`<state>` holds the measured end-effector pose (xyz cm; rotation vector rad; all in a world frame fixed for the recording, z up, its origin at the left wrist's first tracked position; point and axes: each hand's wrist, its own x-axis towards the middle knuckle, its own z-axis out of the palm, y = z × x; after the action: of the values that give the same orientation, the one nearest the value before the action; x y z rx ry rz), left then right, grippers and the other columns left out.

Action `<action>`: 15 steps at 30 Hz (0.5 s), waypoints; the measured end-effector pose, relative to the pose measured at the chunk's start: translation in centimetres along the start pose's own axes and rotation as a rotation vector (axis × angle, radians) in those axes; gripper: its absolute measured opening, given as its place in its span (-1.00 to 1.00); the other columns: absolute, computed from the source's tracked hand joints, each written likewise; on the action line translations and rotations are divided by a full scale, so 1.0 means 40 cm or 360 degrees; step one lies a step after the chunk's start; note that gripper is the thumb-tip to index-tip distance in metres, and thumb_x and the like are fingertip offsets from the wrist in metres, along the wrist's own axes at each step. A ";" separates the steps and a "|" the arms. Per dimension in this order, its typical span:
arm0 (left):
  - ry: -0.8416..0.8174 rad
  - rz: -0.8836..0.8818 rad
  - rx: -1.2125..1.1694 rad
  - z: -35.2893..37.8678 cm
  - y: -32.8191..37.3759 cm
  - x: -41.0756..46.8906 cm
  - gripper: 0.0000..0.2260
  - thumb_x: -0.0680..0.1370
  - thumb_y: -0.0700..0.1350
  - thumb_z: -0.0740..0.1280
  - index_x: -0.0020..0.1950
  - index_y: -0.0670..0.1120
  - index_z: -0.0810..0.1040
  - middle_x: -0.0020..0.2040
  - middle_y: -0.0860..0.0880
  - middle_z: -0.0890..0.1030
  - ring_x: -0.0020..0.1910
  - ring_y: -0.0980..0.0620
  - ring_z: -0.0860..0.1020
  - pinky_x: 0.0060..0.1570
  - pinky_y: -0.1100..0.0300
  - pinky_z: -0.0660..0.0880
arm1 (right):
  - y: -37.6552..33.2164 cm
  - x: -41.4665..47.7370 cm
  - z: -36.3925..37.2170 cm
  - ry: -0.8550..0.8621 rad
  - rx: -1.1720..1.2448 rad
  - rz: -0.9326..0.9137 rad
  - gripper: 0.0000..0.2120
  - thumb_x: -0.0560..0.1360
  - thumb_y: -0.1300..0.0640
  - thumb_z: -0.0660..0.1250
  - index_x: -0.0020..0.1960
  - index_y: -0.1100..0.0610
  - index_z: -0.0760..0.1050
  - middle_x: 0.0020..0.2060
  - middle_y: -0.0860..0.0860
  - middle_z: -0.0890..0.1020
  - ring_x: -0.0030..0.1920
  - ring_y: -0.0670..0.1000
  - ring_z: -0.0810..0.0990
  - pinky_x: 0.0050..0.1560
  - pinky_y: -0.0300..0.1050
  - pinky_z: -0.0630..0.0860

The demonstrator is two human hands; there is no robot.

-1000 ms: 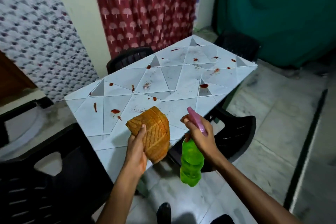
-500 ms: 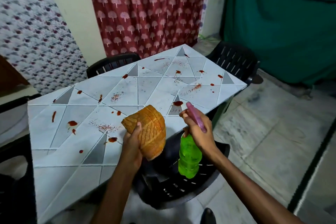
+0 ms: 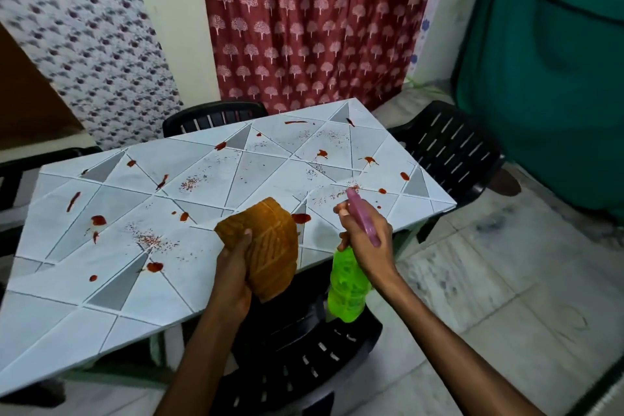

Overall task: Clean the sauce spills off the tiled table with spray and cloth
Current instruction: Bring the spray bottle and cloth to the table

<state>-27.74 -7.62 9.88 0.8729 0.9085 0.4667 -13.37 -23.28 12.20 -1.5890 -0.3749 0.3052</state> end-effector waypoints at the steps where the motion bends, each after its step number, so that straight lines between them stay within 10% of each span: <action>1: 0.0007 -0.0003 -0.0007 0.022 -0.005 0.010 -0.67 0.57 0.08 0.34 0.28 -0.03 0.54 0.10 -0.09 0.69 0.05 -0.12 0.67 0.00 -0.08 0.61 | 0.001 0.022 -0.010 -0.0026 0.0033 -0.0011 -0.69 0.59 0.14 0.37 0.31 -0.07 0.57 -0.05 0.10 0.68 -0.43 0.02 0.56 -0.36 -0.04 0.57; 12: 0.0133 -0.0069 -0.0056 0.249 -0.077 0.129 -0.69 0.59 0.04 0.33 0.25 -0.09 0.57 0.06 -0.15 0.70 0.01 -0.15 0.69 0.04 -0.15 0.60 | 0.055 0.269 -0.169 -0.0327 0.0092 0.0012 -0.59 0.60 0.30 0.33 0.29 -0.15 0.53 0.06 0.11 0.69 -0.46 0.03 0.52 -0.27 -0.05 0.62; 15: 0.0262 -0.0051 -0.0120 0.350 -0.113 0.154 -0.76 0.60 0.00 0.32 0.18 -0.10 0.60 -0.02 -0.12 0.72 -0.12 -0.08 0.71 -0.23 0.06 0.64 | 0.089 0.368 -0.237 -0.0445 0.0092 0.0038 -0.59 0.60 0.31 0.33 0.31 -0.11 0.54 0.07 0.15 0.68 -0.47 0.04 0.51 -0.27 -0.02 0.61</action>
<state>-12.68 -12.37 7.66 0.7581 1.0470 0.5477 4.12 -25.85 9.64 -1.4978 -0.5573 0.5547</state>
